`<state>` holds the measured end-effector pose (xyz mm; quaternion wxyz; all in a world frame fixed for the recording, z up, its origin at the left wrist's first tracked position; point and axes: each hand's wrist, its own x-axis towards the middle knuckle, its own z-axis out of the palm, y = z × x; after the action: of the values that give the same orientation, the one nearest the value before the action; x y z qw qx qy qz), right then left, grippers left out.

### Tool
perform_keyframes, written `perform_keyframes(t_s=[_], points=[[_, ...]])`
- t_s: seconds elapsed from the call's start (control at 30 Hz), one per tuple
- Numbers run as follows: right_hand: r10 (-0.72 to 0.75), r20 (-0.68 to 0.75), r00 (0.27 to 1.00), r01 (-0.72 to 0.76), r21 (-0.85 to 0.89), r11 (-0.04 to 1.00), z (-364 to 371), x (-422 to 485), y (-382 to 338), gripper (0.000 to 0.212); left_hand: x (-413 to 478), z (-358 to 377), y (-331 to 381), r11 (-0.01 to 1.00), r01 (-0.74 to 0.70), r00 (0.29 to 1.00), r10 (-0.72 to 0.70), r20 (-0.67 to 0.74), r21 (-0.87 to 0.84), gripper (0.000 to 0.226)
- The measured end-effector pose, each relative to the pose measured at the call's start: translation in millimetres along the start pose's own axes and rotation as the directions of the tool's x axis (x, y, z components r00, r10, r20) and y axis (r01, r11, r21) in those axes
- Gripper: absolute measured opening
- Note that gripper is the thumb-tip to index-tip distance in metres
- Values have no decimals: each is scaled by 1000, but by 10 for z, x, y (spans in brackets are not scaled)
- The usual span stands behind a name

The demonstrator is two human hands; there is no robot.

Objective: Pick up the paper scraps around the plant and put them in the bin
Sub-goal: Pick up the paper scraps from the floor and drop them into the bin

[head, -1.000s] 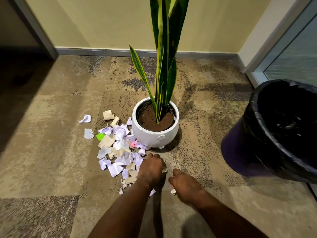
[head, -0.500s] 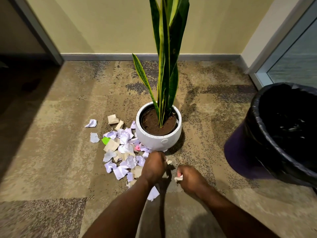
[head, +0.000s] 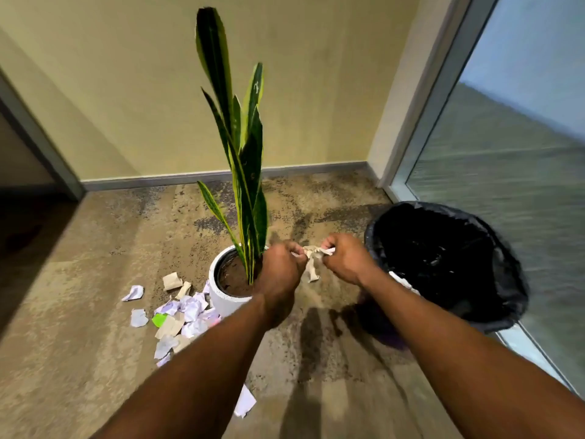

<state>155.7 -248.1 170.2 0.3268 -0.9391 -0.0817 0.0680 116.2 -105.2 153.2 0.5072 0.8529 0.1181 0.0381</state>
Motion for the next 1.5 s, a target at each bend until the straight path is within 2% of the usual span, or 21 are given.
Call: perform_keyframes(t_s=[0.13,0.33,0.53,0.67,0.83,1.0,1.3,1.4,1.5], points=[[49,-129,990,-43,46,998,-650,14,6,17,111,175,573,998,-67,998,67,2,19,9],[126,-237,963,-146,-72,987,-1350,-16,374,11,140,642,1171,984,-179,983,178,36,4,12],[230,-272,934,-263,-93,960,-1688,-161,794,4,83,1127,1461,977,-213,972,209,110,29,10],[261,-281,924,-303,-118,946,-1765,-257,1005,5,81,1333,1496,968,-243,961,233,150,55,12],[276,-300,913,-324,-125,938,-1771,-310,1175,27,105,1481,1501,958,-261,954,236,185,121,17],[303,-305,903,-341,-79,937,-1766,-307,1224,41,114,1553,1443,955,-280,948,259,184,101,13],[323,-288,901,-345,-29,938,-1682,-284,1150,16,115,1591,1365,952,-285,936,250,247,115,14],[317,-294,902,-338,-23,941,-1626,-270,1117,15,111,1588,1337,941,-315,925,276,260,122,24],[267,-332,904,-282,5,959,-1562,-259,1028,5,98,1514,1324,932,-342,921,308,237,117,34]])
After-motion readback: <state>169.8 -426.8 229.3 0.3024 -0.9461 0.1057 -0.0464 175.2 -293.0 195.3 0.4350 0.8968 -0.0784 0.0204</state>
